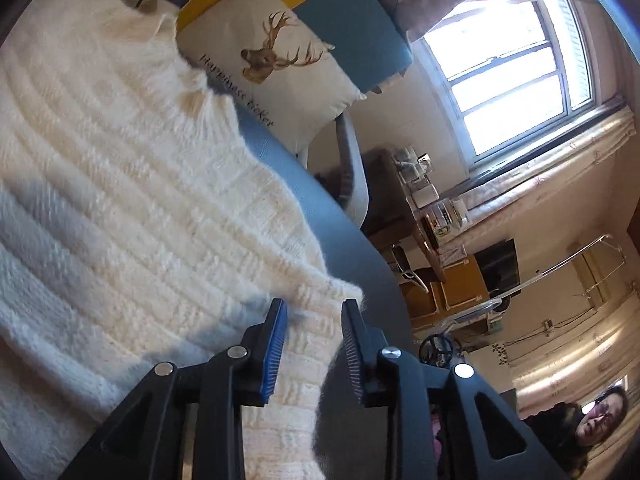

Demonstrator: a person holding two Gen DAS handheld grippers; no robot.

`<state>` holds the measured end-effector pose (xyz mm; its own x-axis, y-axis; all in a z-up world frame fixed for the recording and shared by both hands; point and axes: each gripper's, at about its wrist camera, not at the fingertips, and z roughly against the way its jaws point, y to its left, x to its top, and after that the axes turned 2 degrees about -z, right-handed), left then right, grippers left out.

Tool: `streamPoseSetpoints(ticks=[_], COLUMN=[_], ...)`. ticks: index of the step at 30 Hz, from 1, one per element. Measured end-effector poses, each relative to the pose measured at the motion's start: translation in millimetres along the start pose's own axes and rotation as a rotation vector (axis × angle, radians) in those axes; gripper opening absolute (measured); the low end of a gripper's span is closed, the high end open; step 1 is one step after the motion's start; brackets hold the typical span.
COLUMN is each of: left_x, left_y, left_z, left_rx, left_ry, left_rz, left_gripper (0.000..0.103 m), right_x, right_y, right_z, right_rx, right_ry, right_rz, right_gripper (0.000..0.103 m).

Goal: Fold clothes

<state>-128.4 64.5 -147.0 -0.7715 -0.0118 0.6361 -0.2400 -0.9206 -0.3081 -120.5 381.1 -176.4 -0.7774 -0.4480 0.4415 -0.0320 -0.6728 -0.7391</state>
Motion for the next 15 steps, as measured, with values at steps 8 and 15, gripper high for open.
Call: streamPoseSetpoints(ticks=[8,15], left_x=[-26,-94], left_y=[49,160], left_z=[53,157], left_rx=[-0.095,-0.115], left_ry=[-0.038,-0.181], left_rz=[0.235,0.596], left_gripper=[0.044,0.045], right_x=[0,-6], right_y=[-28,-19], right_z=[1,132], right_rx=[0.217,0.539], right_ry=[0.025,-0.3], right_rz=[-0.17,-0.25], right_gripper=[0.031,0.047])
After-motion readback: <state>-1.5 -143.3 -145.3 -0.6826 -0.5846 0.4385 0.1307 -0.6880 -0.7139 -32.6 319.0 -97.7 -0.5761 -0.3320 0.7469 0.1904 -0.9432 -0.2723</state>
